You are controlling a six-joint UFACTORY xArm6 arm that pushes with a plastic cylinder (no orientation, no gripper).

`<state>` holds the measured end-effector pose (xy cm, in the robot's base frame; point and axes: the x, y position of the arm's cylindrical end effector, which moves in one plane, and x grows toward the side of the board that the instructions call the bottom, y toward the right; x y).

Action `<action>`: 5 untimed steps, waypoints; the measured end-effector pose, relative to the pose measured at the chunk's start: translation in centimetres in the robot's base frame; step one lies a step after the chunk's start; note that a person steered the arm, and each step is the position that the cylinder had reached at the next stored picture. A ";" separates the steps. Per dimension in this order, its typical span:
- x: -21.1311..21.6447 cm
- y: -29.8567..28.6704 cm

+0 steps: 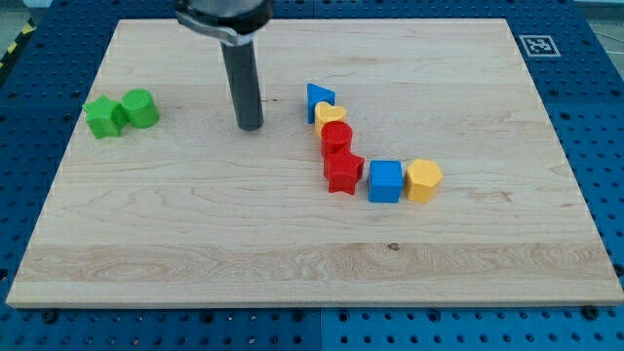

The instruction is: Move the arm to the left of the blue triangle

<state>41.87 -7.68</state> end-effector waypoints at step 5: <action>1.2 0.7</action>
<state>43.09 -6.99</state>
